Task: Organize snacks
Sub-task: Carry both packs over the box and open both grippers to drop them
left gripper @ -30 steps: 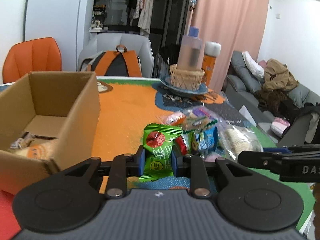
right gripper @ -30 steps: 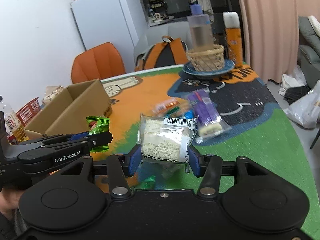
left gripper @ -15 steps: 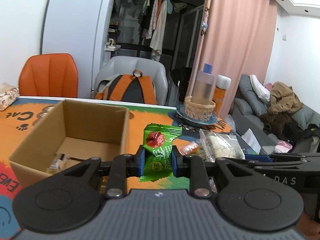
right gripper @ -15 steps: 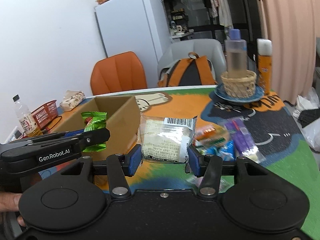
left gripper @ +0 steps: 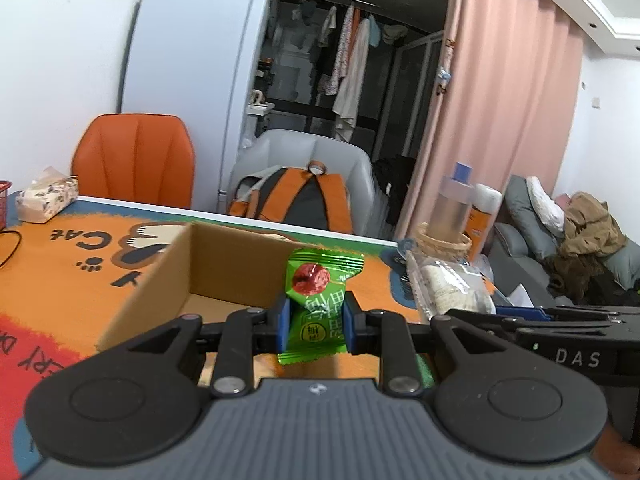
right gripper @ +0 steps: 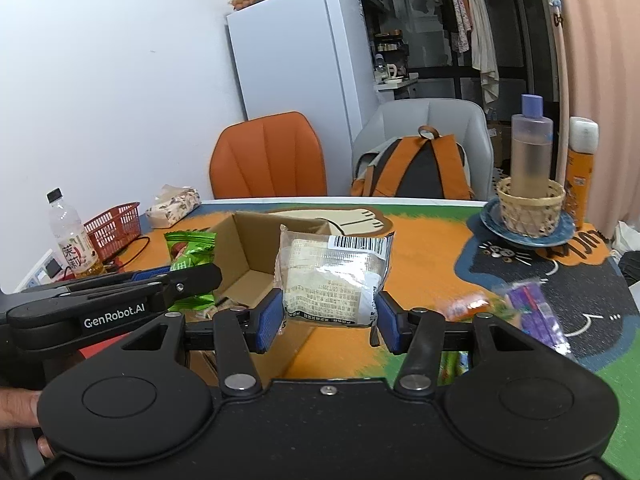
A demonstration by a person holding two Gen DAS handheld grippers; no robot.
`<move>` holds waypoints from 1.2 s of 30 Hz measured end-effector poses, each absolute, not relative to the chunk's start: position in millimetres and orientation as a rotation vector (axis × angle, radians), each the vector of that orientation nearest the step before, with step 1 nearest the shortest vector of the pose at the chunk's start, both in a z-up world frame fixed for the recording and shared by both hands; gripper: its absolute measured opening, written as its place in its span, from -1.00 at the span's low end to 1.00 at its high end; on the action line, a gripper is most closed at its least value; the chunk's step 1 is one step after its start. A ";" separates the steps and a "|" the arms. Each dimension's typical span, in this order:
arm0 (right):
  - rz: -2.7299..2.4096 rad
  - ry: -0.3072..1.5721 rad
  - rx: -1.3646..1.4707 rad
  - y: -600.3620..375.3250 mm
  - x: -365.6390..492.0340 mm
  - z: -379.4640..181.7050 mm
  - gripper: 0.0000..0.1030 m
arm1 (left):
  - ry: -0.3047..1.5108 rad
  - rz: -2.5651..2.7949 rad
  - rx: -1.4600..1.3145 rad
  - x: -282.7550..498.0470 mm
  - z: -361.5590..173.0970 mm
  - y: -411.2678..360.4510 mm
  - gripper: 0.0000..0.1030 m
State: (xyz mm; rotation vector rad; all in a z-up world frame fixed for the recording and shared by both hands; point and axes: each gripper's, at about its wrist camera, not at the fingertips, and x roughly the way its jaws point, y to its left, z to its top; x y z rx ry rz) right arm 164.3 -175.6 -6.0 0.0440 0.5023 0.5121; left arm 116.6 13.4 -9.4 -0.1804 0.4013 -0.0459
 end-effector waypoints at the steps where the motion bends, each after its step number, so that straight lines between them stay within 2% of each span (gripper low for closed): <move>1: 0.515 0.501 0.044 -172.8 165.3 -4.9 -0.03 | 0.399 -0.036 -0.186 117.5 -9.5 18.1 -0.52; 10: 0.556 0.483 0.038 -147.0 170.3 3.5 -0.03 | 0.418 0.049 -0.248 134.5 -16.0 53.3 -0.50; 14: 0.572 0.487 0.062 -141.2 176.7 5.0 -0.03 | 0.433 0.097 -0.274 136.7 -19.8 62.1 -0.41; 18: 0.584 0.498 0.084 -138.4 183.2 4.4 -0.03 | 0.425 0.102 -0.264 129.7 -19.0 62.4 -0.15; 27: 0.598 0.499 0.095 -122.7 194.3 4.8 0.00 | 0.411 0.112 -0.258 119.0 -14.8 63.4 -0.08; 32: 0.620 0.490 0.120 -122.6 199.7 5.8 0.54 | 0.411 0.129 -0.269 111.7 -15.7 67.4 0.22; 33: 0.621 0.485 0.128 -125.0 198.3 5.2 0.55 | 0.411 0.130 -0.269 110.2 -15.6 67.5 0.35; 36: 0.626 0.501 0.129 -131.0 193.4 1.7 0.55 | 0.402 0.136 -0.269 105.5 -16.5 67.4 0.54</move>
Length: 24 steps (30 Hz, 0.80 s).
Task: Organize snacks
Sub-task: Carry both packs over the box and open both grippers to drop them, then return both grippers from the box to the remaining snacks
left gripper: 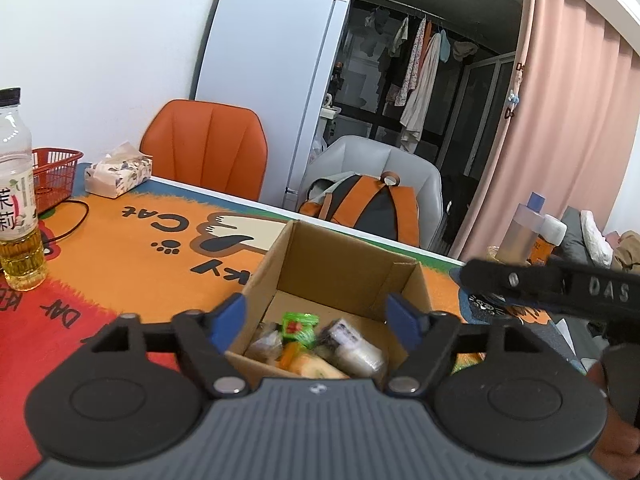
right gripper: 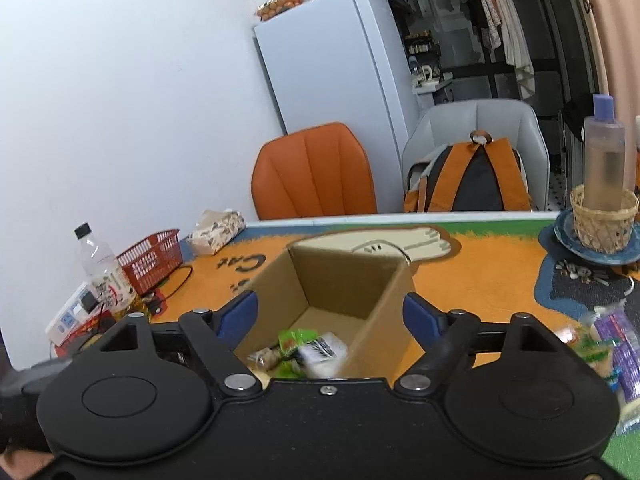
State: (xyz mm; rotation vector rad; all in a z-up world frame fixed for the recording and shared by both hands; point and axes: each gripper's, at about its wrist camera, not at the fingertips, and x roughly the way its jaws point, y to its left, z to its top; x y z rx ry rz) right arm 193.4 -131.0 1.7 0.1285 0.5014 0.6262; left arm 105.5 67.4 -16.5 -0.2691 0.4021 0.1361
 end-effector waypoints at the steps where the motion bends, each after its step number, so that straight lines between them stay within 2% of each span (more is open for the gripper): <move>1: 0.621 0.509 0.126 -132.6 191.6 0.1 0.55 | 0.404 0.137 -0.270 104.8 -17.2 66.8 0.55; 5: 0.598 0.532 0.130 -148.6 182.8 -4.4 0.71 | 0.411 0.129 -0.267 103.1 -19.9 60.4 0.70; 9: 0.572 0.537 0.138 -170.4 173.3 -4.2 0.77 | 0.418 0.112 -0.266 100.5 -22.2 51.9 0.73; 11: 0.557 0.537 0.140 -180.8 169.6 -3.2 0.86 | 0.426 0.095 -0.265 99.7 -22.8 46.5 0.74; 17: 0.518 0.551 0.152 -214.4 160.6 -4.2 0.97 | 0.431 0.053 -0.256 95.5 -22.4 28.4 0.78; 24: 0.484 0.583 0.186 -247.5 155.1 -6.3 1.00 | 0.449 -0.018 -0.239 89.0 -18.7 3.6 0.81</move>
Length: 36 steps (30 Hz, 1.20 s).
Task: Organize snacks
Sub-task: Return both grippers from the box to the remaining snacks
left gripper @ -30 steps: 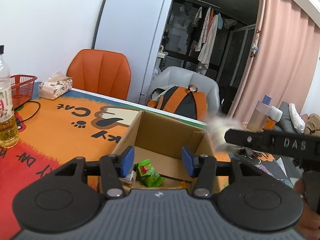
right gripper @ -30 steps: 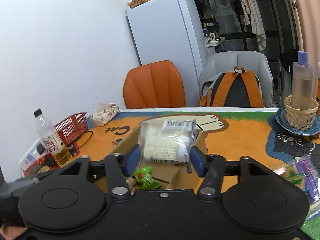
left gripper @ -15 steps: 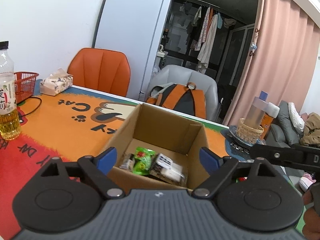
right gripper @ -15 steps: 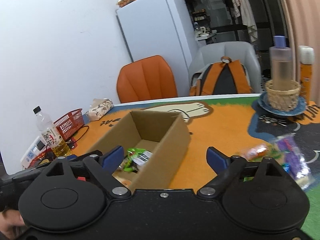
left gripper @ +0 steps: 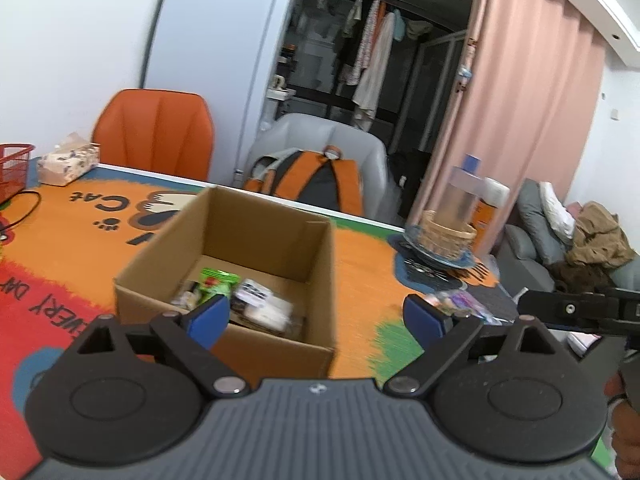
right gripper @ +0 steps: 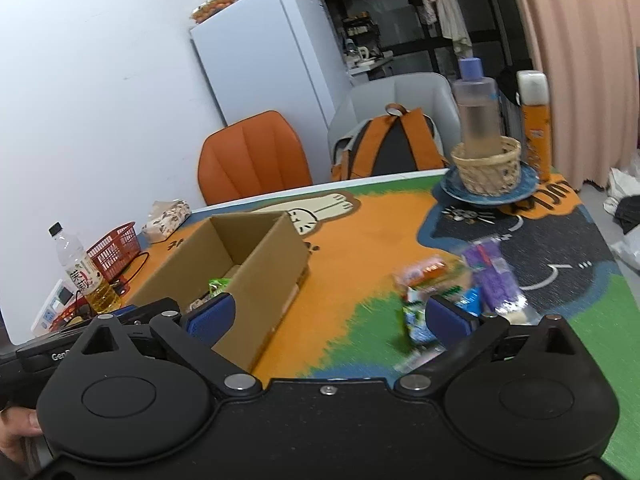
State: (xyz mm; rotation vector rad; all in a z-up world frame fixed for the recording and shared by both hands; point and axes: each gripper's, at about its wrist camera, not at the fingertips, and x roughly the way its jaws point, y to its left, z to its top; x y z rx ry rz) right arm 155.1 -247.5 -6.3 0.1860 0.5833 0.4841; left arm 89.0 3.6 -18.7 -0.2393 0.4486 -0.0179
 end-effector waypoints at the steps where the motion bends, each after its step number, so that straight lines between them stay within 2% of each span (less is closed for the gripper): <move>1: 0.480 0.586 0.188 -251.5 153.6 -6.4 1.00 | 0.455 -0.036 -0.239 87.9 -18.2 -0.3 0.81; 26: 0.415 0.609 0.129 -314.3 119.2 -26.3 1.00 | 0.571 -0.296 -0.183 78.1 -50.6 -90.7 0.80; 32: 0.414 0.632 0.160 -329.7 117.2 -39.5 0.99 | 0.606 -0.325 -0.179 84.1 -66.2 -105.5 0.76; 36: 0.414 0.633 0.166 -335.6 119.0 -46.4 0.88 | 0.623 -0.342 -0.166 87.2 -74.7 -117.3 0.64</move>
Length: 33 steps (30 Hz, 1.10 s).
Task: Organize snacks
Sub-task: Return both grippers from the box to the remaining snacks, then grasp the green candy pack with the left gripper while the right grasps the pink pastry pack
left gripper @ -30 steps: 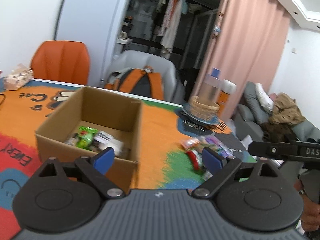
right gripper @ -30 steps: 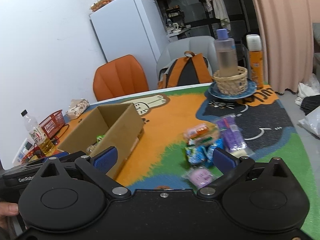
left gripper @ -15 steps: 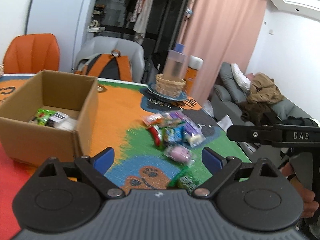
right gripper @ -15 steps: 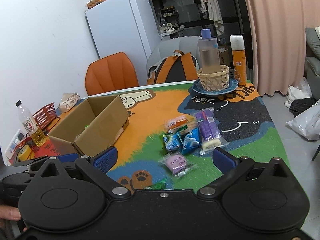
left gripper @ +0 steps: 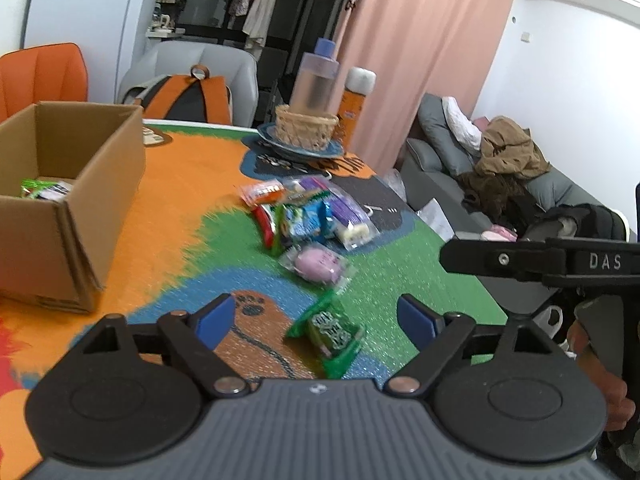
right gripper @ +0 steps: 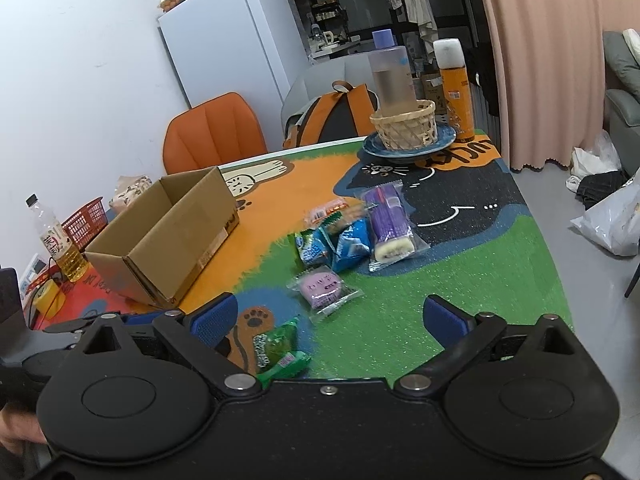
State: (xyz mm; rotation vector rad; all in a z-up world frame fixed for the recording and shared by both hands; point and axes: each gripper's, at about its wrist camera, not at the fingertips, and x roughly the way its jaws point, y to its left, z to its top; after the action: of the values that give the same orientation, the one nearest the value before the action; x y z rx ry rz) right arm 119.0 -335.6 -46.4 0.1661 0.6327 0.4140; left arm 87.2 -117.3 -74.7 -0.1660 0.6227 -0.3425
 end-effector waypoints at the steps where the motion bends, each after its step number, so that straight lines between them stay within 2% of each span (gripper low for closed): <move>1: 0.413 0.635 0.170 -337.4 120.5 -48.5 0.83 | 0.628 -0.344 -0.164 88.3 -77.0 -119.5 0.60; 5: 0.407 0.659 0.183 -341.6 124.9 -60.0 0.71 | 0.656 -0.347 -0.175 95.2 -87.1 -126.3 0.38; 14: 0.419 0.689 0.181 -342.0 129.1 -77.7 0.69 | 0.697 -0.340 -0.171 107.7 -106.3 -136.9 0.21; 19: 0.430 0.690 0.184 -338.8 129.1 -81.1 0.69 | 0.704 -0.346 -0.198 113.1 -115.7 -132.8 -0.10; 21: 0.438 0.687 0.179 -334.5 129.9 -82.8 0.67 | 0.695 -0.344 -0.202 113.0 -115.0 -129.9 -0.30; 25: 0.448 0.682 0.166 -325.0 133.0 -87.0 0.60 | 0.682 -0.319 -0.210 112.3 -112.8 -121.6 -0.34; 33: 0.444 0.676 0.119 -303.4 145.8 -91.2 0.58 | 0.653 -0.273 -0.247 113.6 -107.8 -98.1 -0.36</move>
State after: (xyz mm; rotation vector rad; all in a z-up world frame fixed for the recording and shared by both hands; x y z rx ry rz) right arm 145.8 -303.4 -91.2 0.1187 0.6756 0.4442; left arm 113.6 -98.1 -107.8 -0.2474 0.6527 -0.2727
